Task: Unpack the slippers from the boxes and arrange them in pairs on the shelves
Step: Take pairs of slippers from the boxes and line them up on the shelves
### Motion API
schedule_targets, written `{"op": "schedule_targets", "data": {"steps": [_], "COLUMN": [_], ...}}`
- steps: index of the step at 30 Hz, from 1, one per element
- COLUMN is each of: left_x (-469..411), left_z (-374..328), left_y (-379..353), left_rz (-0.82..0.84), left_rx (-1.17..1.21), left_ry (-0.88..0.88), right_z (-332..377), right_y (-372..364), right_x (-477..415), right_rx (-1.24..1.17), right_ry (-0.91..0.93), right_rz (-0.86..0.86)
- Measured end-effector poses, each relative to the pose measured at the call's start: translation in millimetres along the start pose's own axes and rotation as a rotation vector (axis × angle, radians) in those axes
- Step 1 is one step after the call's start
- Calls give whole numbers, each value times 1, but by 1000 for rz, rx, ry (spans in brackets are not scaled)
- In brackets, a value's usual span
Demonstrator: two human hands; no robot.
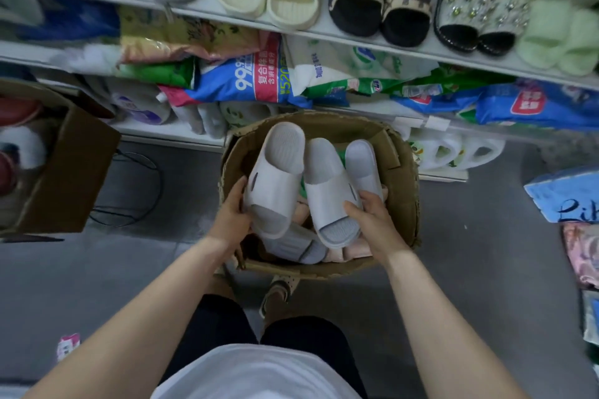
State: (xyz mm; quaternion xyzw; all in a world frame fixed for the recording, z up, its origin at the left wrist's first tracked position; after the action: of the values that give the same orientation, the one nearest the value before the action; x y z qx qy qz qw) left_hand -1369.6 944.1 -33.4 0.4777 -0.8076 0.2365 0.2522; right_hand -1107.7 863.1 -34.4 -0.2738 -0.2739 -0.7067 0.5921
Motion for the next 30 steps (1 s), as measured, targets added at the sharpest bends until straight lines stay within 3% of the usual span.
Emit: {"op": "schedule_targets", "data": {"steps": [8,21,30], "left_x": [35,89,63], "left_z": [-36,-101,-183], "left_y": [85,330,453], "left_rz": [-174,-221,-305], "left_rx": [69,14,-77], "left_ry": [-110,-267,-359], "right_z": [67,173,264], "right_y": [-88,-321,-420], "right_x": [10,-16,-63], "right_rx": [-27,-136,-181], "right_ry": [197,476,550], "right_rz": [25,-111,-47]}}
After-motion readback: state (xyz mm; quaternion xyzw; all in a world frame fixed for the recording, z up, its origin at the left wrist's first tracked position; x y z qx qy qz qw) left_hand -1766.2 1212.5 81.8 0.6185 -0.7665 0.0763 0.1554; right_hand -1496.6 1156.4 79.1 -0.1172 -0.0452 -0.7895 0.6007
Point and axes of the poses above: each hand's wrist, its own x-axis away from the middle knuckle, its own y-axis out of the back of the hand, z = x × y, the point moved 5 cm from there along -x, towards the middle knuckle, and after that the axes turned 12 degrees about z, right-handed, at the moved point
